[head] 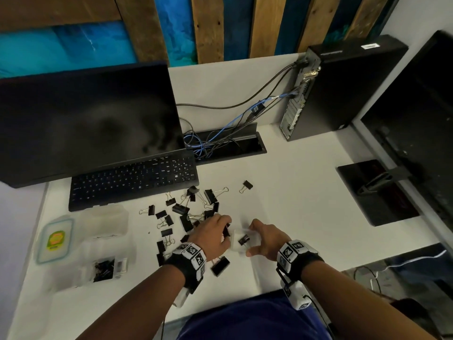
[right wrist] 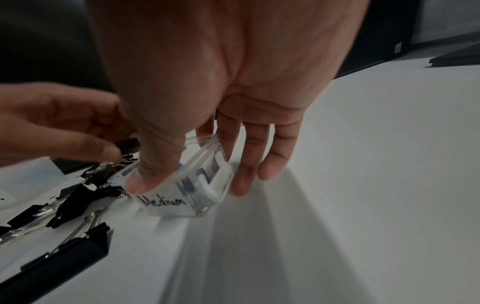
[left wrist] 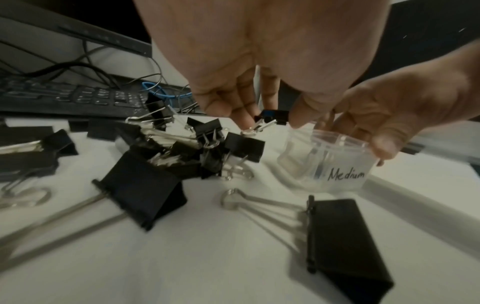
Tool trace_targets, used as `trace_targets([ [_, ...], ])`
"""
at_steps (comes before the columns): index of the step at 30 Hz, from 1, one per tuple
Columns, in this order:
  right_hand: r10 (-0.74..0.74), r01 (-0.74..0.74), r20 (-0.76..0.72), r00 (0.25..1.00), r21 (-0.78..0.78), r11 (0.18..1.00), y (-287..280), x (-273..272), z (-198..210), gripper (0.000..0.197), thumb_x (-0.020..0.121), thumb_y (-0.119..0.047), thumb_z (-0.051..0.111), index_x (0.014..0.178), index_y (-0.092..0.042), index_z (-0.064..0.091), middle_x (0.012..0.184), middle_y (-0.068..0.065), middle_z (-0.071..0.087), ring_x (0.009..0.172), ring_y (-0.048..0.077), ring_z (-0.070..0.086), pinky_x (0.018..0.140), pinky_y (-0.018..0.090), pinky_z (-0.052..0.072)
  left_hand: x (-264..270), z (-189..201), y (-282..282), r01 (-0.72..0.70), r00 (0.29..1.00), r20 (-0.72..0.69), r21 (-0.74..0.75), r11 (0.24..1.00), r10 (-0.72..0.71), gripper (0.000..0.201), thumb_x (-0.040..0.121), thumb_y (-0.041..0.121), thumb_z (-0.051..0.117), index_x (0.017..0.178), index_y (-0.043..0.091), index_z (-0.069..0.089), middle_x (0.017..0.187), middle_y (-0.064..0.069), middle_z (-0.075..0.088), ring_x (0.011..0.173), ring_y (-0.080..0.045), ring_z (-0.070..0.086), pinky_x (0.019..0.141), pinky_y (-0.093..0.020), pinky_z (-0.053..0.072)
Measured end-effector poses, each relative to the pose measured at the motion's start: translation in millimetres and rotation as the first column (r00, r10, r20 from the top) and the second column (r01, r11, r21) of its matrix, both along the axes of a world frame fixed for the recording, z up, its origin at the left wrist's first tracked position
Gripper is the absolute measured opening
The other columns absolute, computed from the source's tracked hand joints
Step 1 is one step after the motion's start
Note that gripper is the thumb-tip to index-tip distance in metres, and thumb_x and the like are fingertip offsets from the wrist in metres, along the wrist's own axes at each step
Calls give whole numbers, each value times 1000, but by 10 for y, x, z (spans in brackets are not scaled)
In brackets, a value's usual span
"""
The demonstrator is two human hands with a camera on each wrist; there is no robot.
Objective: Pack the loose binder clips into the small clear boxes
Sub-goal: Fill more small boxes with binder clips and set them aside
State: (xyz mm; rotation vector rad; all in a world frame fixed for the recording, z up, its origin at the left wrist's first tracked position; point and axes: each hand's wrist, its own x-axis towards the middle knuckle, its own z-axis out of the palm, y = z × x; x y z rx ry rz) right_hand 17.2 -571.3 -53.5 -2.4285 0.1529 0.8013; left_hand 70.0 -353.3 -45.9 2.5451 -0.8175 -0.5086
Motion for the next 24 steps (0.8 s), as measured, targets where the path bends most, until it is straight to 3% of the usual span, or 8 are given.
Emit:
trace_targets([
  [4, 13, -13, 9, 1000, 20, 1000, -5, 5, 12, 64, 70, -46, 81, 118, -30, 41, 110, -4, 63, 86, 19, 57, 74, 33, 44, -17, 95, -227, 119, 992, -33, -42, 992, -120, 48, 88, 30, 62, 131, 25, 41, 123, 2, 53, 111, -18, 50, 96, -36, 45],
  [6, 19, -20, 18, 1000, 33, 999, -5, -1, 25, 62, 70, -44, 81, 115, -29, 41, 109, -4, 64, 86, 18, 57, 73, 32, 44, -26, 53, -303, 156, 988, -15, -5, 988, -156, 53, 87, 33, 64, 133, 26, 40, 127, 2, 53, 115, -19, 50, 98, -36, 42],
  [13, 15, -15, 17, 1000, 26, 1000, -6, -4, 42, 64, 69, -44, 82, 116, -28, 42, 103, -4, 65, 87, 20, 61, 71, 31, 45, 15, -88, -193, 156, 986, -68, 84, 984, -151, 66, 84, 51, 64, 140, 24, 42, 139, 6, 42, 127, -16, 41, 107, -36, 36],
  [17, 20, -21, 10, 1000, 17, 1000, 7, -9, 48, 69, 71, -41, 82, 125, -27, 41, 112, -3, 65, 94, 20, 62, 75, 30, 44, 40, -77, -174, 160, 982, -110, 81, 984, -151, 69, 84, 48, 67, 142, 24, 41, 141, 5, 44, 127, -16, 45, 107, -36, 38],
  [20, 32, -33, 29, 999, 37, 999, 19, -34, 63, 74, 75, -40, 80, 130, -29, 32, 116, -1, 63, 96, 22, 63, 78, 31, 45, 23, -99, -159, 139, 984, -116, 38, 990, -134, 57, 85, 46, 65, 136, 30, 44, 134, 8, 48, 118, -14, 51, 101, -37, 44],
  [24, 97, -104, 96, 991, 78, 991, 15, -105, 101, 48, 82, -41, 71, 113, -28, 37, 102, -7, 54, 80, 17, 55, 69, 27, 40, -8, -114, -146, 128, 989, -85, 81, 988, -122, 26, 89, 40, 62, 111, 27, 60, 120, 9, 51, 102, -14, 56, 91, -36, 47],
])
